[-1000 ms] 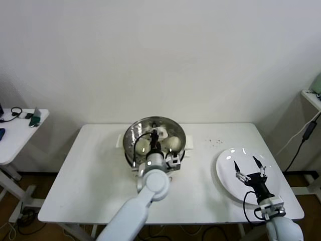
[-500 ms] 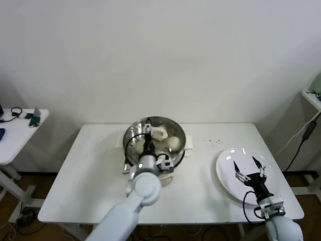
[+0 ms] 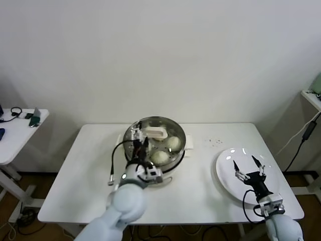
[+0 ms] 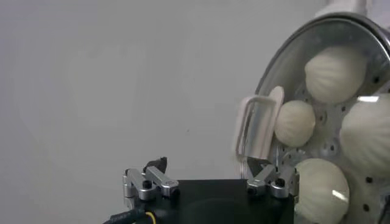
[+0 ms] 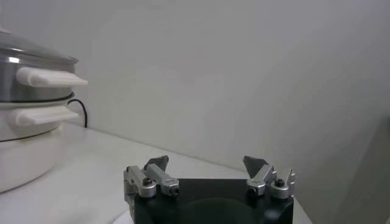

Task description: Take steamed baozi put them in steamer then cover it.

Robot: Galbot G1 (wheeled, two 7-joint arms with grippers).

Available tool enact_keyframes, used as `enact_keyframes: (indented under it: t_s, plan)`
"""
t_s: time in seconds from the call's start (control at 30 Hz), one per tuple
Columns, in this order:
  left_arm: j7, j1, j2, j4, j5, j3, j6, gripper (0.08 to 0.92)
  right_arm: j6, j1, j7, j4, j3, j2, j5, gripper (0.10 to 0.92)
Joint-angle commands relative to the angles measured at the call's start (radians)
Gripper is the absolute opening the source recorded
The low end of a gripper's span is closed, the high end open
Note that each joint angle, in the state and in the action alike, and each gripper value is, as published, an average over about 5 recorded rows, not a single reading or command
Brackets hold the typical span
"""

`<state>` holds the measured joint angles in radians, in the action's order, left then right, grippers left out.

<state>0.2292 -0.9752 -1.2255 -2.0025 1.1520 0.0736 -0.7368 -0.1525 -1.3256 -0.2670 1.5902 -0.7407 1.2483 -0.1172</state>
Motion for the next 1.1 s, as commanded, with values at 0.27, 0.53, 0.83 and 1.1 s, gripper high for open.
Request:
enact_keyframes:
  t_s: [0.27, 0.53, 0.83, 1.1]
  plan:
    - [-0.45, -0.436, 0.09, -0.183, -0.963, -0.528, 0.572, 0.823, 0.008, -0.021, -0.005, 0.031, 0.014, -0.003, -0.01, 0.823]
    - [-0.408, -0.543, 0.009, -0.055, -1.239, -0.733, 0.817, 0.823, 0.011, -0.064, -0.008, 0.081, 0.029, 0.007, -0.052, 0.823]
    - [-0.352, -0.557, -0.037, 0.059, -1.34, -0.783, 0.871, 0.823, -0.003, -0.109, -0.011, 0.109, 0.026, 0.032, -0.074, 0.823]
    - [-0.339, -0.566, -0.063, 0.093, -1.315, -0.772, 0.886, 0.823, -0.006, -0.112, -0.01, 0.116, 0.03, 0.038, -0.074, 0.823]
